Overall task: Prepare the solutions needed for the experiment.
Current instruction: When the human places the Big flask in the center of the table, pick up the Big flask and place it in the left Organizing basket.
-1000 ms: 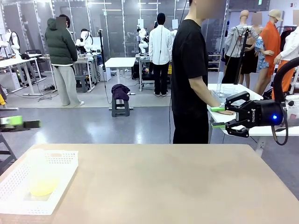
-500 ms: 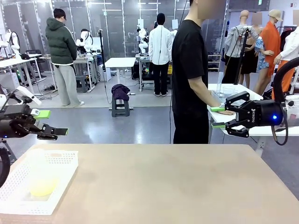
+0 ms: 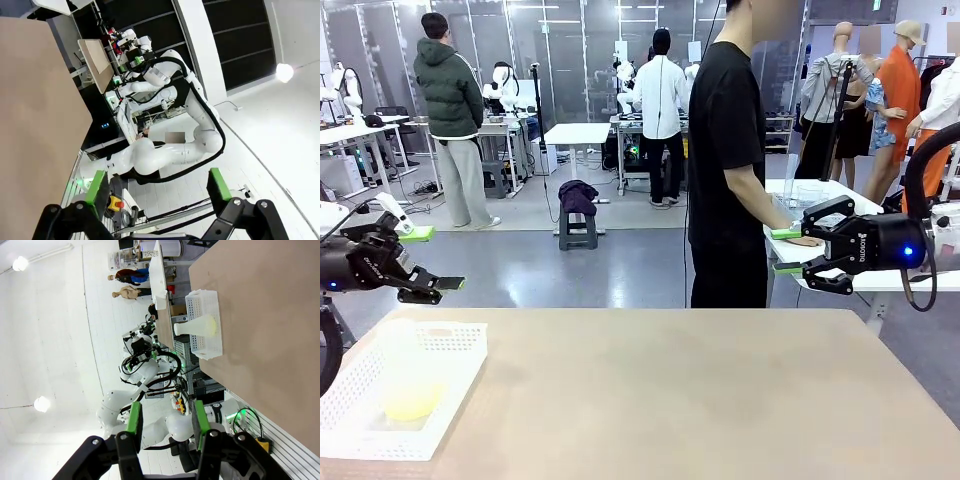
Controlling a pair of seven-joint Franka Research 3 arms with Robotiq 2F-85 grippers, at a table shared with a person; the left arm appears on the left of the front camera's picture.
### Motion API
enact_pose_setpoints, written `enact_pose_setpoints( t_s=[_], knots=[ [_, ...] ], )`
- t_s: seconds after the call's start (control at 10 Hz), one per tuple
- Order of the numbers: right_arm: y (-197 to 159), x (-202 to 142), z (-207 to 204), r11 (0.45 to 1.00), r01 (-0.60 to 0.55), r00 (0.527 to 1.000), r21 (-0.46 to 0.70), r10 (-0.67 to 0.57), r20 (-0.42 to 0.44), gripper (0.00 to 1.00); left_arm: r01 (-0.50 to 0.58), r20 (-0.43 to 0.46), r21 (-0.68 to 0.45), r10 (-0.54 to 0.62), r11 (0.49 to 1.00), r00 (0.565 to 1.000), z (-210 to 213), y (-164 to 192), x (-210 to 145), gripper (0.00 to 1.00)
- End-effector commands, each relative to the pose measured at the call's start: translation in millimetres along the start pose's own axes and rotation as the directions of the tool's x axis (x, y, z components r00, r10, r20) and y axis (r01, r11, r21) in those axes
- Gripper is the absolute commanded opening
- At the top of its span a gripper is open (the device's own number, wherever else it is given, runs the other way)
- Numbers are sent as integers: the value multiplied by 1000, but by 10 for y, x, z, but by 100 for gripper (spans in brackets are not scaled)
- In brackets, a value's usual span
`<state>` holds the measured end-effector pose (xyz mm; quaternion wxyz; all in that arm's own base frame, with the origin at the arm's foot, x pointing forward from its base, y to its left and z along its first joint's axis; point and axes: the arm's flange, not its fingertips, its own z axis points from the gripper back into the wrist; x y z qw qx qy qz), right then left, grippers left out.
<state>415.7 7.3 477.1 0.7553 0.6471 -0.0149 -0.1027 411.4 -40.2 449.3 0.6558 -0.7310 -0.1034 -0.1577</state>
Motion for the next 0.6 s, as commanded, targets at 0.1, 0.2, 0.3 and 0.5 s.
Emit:
enact_pose_setpoints(
  t_s=[0.1,0.2,0.3,0.5],
  knots=[
    [7,-3,9,1000,-2,1000,10,2,-5,51,0,0,0,0,1000,1000,0,0,0,100],
    [7,-3,9,1000,-2,1000,10,2,-5,51,0,0,0,0,1000,1000,0,0,0,100],
    [7,-3,9,1000,-2,1000,10,2,-5,51,0,0,0,0,1000,1000,0,0,0,100],
    [7,-3,9,1000,-2,1000,10,2,-5,51,0,0,0,0,1000,1000,0,0,0,100]
  ],
)
